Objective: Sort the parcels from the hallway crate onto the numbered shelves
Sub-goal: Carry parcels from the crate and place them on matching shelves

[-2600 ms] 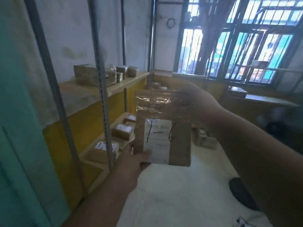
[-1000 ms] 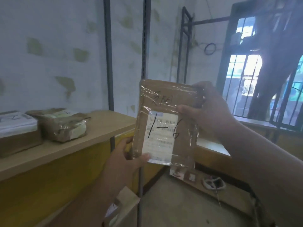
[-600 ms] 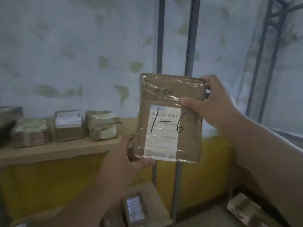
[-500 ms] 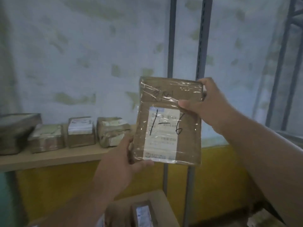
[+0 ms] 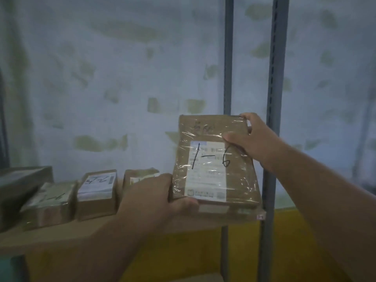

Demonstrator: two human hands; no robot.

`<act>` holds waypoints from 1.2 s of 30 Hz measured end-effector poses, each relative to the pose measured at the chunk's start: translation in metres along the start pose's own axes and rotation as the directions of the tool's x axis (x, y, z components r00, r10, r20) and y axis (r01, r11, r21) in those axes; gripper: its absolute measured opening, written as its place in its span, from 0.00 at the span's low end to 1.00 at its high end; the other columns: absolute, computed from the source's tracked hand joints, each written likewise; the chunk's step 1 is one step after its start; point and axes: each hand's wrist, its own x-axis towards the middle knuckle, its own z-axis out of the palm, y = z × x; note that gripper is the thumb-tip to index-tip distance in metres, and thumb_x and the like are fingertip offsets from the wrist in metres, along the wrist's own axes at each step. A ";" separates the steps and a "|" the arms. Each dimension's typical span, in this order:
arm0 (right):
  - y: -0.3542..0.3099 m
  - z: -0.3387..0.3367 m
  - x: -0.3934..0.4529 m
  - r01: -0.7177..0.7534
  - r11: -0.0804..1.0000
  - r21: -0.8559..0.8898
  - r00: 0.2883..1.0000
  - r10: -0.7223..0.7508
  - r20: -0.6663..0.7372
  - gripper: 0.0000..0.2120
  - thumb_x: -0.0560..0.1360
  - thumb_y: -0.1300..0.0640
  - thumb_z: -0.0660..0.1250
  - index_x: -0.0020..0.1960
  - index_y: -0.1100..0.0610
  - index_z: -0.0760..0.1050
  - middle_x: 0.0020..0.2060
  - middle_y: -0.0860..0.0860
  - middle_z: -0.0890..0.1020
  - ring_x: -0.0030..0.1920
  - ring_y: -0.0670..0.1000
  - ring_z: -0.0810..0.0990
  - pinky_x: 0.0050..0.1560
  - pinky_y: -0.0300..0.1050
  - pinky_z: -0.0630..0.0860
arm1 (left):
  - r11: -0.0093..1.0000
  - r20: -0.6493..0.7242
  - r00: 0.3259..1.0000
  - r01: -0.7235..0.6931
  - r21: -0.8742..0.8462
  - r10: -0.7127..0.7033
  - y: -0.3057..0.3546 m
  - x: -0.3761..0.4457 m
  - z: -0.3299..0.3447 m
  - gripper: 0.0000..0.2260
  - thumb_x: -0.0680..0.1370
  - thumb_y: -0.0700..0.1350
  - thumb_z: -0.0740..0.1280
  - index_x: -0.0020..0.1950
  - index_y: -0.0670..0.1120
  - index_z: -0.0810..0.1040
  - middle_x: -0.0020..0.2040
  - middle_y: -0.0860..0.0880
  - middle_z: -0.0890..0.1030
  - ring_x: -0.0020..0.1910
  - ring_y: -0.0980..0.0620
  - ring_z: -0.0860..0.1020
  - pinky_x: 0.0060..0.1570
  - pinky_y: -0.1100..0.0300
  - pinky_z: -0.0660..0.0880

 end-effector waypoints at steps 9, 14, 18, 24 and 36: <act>0.053 0.026 0.106 -0.126 0.988 -0.092 0.947 0.147 0.287 0.36 0.58 0.40 0.78 0.61 0.55 0.75 0.52 0.55 0.84 0.49 0.55 0.85 0.50 0.55 0.83 | 0.986 0.024 0.991 0.129 0.108 -0.132 0.011 0.066 0.021 0.25 0.67 0.75 0.65 0.40 0.53 0.71 0.37 0.55 0.76 0.37 0.58 0.75 0.35 0.57 0.69; 0.070 0.043 0.118 -0.193 0.941 -0.278 0.868 0.296 0.399 0.18 0.74 0.52 0.75 0.55 0.65 0.77 0.45 0.58 0.84 0.41 0.54 0.85 0.34 0.42 0.79 | 0.969 0.064 0.981 0.172 0.176 -0.185 0.014 0.081 0.030 0.25 0.68 0.75 0.64 0.42 0.53 0.75 0.36 0.55 0.79 0.36 0.58 0.77 0.34 0.58 0.73; 0.067 0.056 0.112 -0.011 0.867 -0.498 0.858 0.264 0.440 0.22 0.76 0.49 0.72 0.61 0.64 0.77 0.57 0.59 0.82 0.57 0.58 0.81 0.50 0.47 0.77 | 0.953 0.058 0.974 0.202 0.225 -0.220 0.007 0.091 0.043 0.26 0.68 0.76 0.62 0.42 0.53 0.75 0.36 0.53 0.80 0.36 0.56 0.79 0.40 0.54 0.79; 0.062 0.041 0.106 0.114 0.849 -0.516 0.859 0.177 0.481 0.36 0.74 0.50 0.74 0.76 0.60 0.63 0.73 0.57 0.69 0.70 0.57 0.71 0.68 0.50 0.71 | 0.928 0.028 0.967 0.235 0.289 -0.254 0.015 0.092 0.045 0.26 0.70 0.76 0.61 0.41 0.53 0.74 0.35 0.53 0.79 0.35 0.55 0.78 0.36 0.57 0.76; 0.002 0.062 0.028 0.545 0.818 -0.184 0.795 -0.434 0.425 0.25 0.78 0.42 0.66 0.73 0.46 0.68 0.67 0.43 0.74 0.64 0.44 0.74 0.62 0.41 0.70 | 0.972 -0.360 0.920 0.206 0.108 -0.155 -0.011 0.025 0.035 0.18 0.74 0.67 0.63 0.59 0.61 0.72 0.47 0.64 0.71 0.41 0.63 0.71 0.37 0.67 0.64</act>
